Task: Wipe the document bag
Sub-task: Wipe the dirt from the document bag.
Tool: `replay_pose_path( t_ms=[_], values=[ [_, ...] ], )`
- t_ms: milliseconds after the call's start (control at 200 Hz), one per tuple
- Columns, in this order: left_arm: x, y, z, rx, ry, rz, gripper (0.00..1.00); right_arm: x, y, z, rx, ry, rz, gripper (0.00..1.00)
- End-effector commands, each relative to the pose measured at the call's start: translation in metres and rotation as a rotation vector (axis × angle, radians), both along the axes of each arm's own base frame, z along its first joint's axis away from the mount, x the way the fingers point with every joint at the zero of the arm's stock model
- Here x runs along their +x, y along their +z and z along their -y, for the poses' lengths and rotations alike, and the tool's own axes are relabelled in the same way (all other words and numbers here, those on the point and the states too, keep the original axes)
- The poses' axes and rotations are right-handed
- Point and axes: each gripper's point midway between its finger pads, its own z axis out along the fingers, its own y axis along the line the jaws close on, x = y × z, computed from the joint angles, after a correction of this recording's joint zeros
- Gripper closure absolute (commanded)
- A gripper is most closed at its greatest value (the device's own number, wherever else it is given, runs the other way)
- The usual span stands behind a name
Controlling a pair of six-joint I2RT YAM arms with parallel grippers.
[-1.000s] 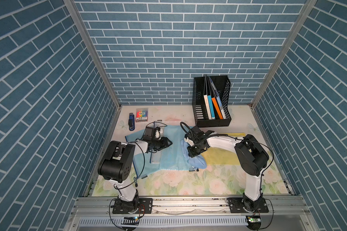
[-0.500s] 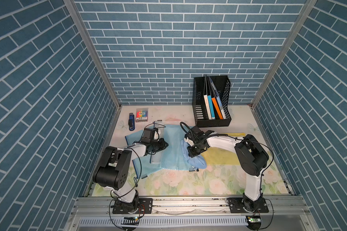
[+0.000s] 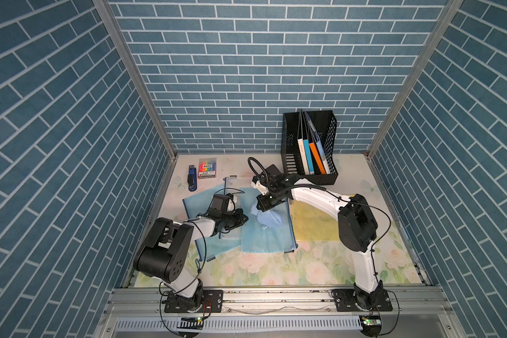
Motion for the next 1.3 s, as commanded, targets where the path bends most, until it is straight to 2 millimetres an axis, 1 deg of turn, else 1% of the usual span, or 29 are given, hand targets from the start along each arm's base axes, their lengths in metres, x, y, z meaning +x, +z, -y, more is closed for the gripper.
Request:
replay_pose_path(
  t_ms=[0,100,145,180,235,270,435,510,560,595,676,741,826,841,871,881,921,951,981,1031,1091,1121,1186,1296],
  values=[
    [-0.003,-0.001,-0.001,-0.01,0.029,0.007,1.0,-0.01,-0.035,-0.019,-0.007,0.038,-0.107,0.95],
    [-0.004,-0.001,-0.005,-0.003,0.053,0.01,1.0,0.0,-0.053,-0.03,-0.008,0.001,-0.126,0.95],
    [-0.004,0.0,-0.006,-0.001,0.061,0.012,1.0,0.003,-0.059,-0.029,-0.021,-0.013,-0.124,0.95],
    [-0.005,-0.001,-0.008,0.005,0.07,0.01,1.0,0.007,-0.063,-0.025,-0.044,-0.03,-0.11,0.95],
    [-0.005,-0.002,-0.01,0.012,0.08,0.006,1.0,0.014,-0.066,-0.012,-0.099,-0.051,-0.072,0.95],
    [-0.006,-0.004,-0.011,0.017,0.081,0.002,1.0,0.023,-0.069,0.002,-0.146,-0.076,-0.043,0.95],
    [-0.01,-0.007,-0.012,0.022,0.084,-0.016,1.0,0.072,-0.061,0.059,-0.186,-0.238,0.016,0.95],
    [-0.011,-0.009,-0.012,0.02,0.086,-0.021,1.0,0.086,-0.062,0.071,-0.183,-0.273,0.016,0.95],
    [-0.012,-0.01,-0.011,0.015,0.08,-0.024,1.0,0.088,-0.063,0.066,-0.167,-0.265,0.011,0.96],
    [-0.012,-0.012,-0.011,0.014,0.08,-0.029,1.0,0.088,-0.066,0.058,-0.151,-0.254,-0.009,0.96],
    [-0.011,-0.013,-0.01,0.012,0.073,-0.034,1.0,0.08,-0.07,0.028,-0.095,-0.204,-0.05,0.95],
    [-0.01,-0.014,-0.009,0.013,0.071,-0.036,1.0,0.073,-0.068,-0.002,-0.039,-0.158,-0.068,0.95],
    [-0.008,-0.014,-0.007,0.006,0.069,-0.038,1.0,0.052,-0.065,-0.045,0.01,-0.07,-0.088,0.95],
    [-0.007,-0.014,-0.007,0.006,0.069,-0.036,1.0,0.049,-0.062,-0.052,0.021,-0.053,-0.088,0.95],
    [-0.007,-0.014,-0.007,0.007,0.071,-0.037,1.0,0.04,-0.063,-0.065,0.031,-0.016,-0.096,0.95],
    [-0.007,-0.014,-0.007,0.008,0.072,-0.036,1.0,0.036,-0.065,-0.068,0.029,-0.005,-0.102,0.95],
    [-0.006,-0.013,-0.007,0.008,0.075,-0.033,1.0,0.027,-0.063,-0.082,0.042,0.03,-0.104,0.95],
    [-0.005,-0.013,-0.007,0.009,0.078,-0.032,1.0,0.022,-0.066,-0.087,0.041,0.039,-0.121,0.95],
    [-0.005,-0.012,-0.008,0.011,0.08,-0.032,1.0,0.019,-0.069,-0.09,0.042,0.032,-0.141,0.96],
    [-0.003,-0.011,-0.008,0.01,0.085,-0.027,1.0,0.019,-0.076,-0.087,0.038,0.015,-0.169,0.96],
    [-0.002,-0.009,-0.008,0.006,0.094,-0.021,1.0,0.022,-0.081,-0.079,0.02,0.006,-0.164,0.96],
    [-0.002,-0.008,-0.008,0.002,0.098,-0.021,1.0,0.025,-0.08,-0.074,0.012,-0.003,-0.151,0.96],
    [-0.001,-0.007,-0.009,-0.002,0.108,-0.018,1.0,0.038,-0.079,-0.057,-0.003,-0.039,-0.127,0.96],
    [-0.003,-0.008,-0.011,-0.007,0.125,-0.024,1.0,0.067,-0.07,-0.019,-0.036,-0.122,-0.071,0.96]
  ],
)
